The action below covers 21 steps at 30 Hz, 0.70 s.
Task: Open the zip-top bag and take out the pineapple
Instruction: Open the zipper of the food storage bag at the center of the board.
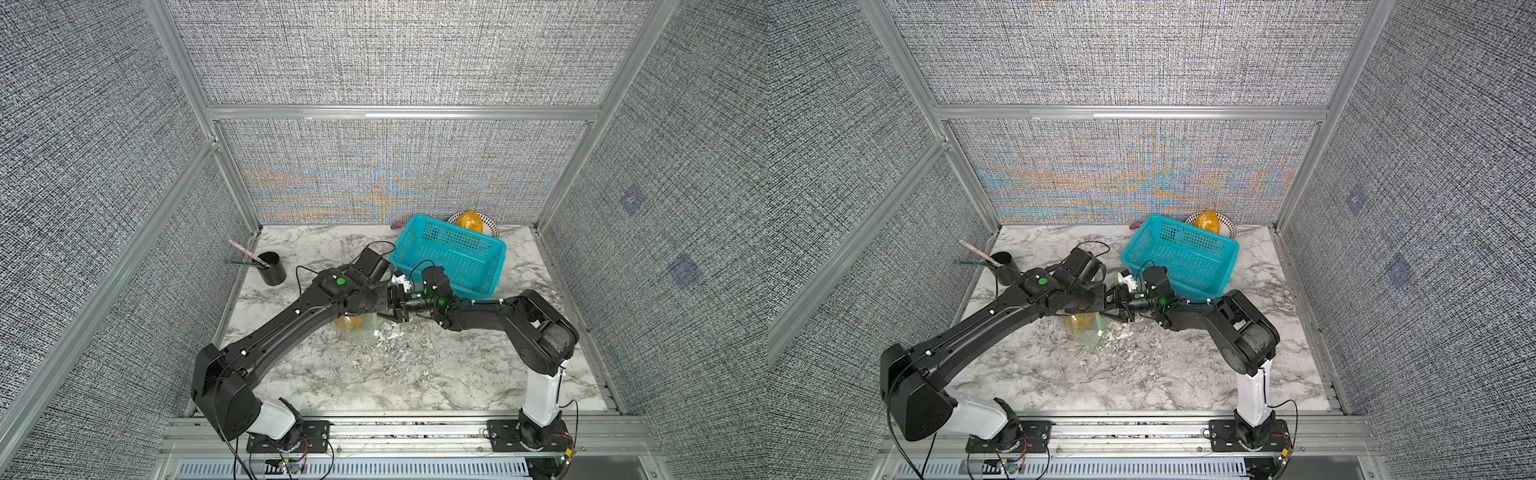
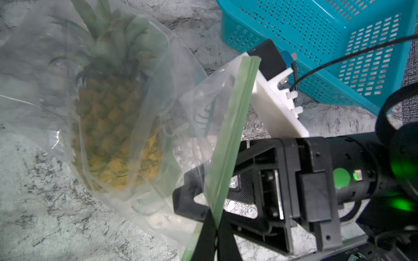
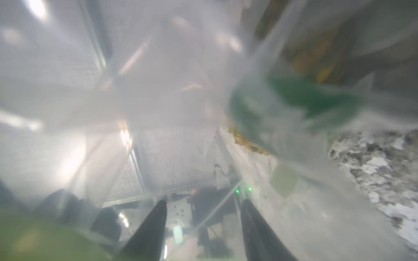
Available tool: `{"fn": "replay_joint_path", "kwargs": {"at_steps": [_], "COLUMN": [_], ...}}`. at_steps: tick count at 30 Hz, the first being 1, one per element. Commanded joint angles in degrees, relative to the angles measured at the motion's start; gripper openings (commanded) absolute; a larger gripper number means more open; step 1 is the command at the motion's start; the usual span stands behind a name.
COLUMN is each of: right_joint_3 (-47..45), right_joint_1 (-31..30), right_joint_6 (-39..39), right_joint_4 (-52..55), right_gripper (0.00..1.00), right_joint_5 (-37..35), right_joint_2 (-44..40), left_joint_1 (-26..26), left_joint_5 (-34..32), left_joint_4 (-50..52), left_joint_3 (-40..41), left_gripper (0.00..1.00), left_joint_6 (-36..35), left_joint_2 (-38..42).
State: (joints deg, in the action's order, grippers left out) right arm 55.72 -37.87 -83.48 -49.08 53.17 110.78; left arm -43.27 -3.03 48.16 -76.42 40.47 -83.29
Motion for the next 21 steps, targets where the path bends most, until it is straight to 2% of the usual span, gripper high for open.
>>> {"fn": "replay_joint_path", "kwargs": {"at_steps": [1, 4, 7, 10, 21], "right_joint_3": [0.28, 0.97, 0.79, 0.88, 7.89], "right_joint_1": [-0.4, -0.41, -0.12, 0.41, 1.74], "right_joint_6": [-5.48, -3.41, 4.08, 10.76, 22.93], "right_joint_4": [-12.03, -6.24, 7.48, 20.19, 48.61], "right_gripper": [0.52, 0.45, 0.4, 0.4, 0.4], "right_joint_5": [1.47, 0.42, -1.4, -4.32, -14.13], "right_joint_2": [0.66, 0.28, -2.36, -5.45, -9.96], "left_joint_1": [0.02, 0.02, 0.02, 0.02, -0.59], "left_joint_5": [-0.22, -1.47, -3.03, -3.96, -2.86], "left_joint_4": [-0.54, -0.2, 0.37, 0.55, -0.26], "left_joint_3": [0.05, -0.17, -0.64, -0.75, -1.71], "left_gripper": [0.07, 0.07, 0.07, 0.07, 0.07], "left_joint_6": [-0.48, -0.3, -0.96, -1.57, -2.96], "left_joint_2": [0.56, 1.36, 2.21, 2.66, 0.81]}}
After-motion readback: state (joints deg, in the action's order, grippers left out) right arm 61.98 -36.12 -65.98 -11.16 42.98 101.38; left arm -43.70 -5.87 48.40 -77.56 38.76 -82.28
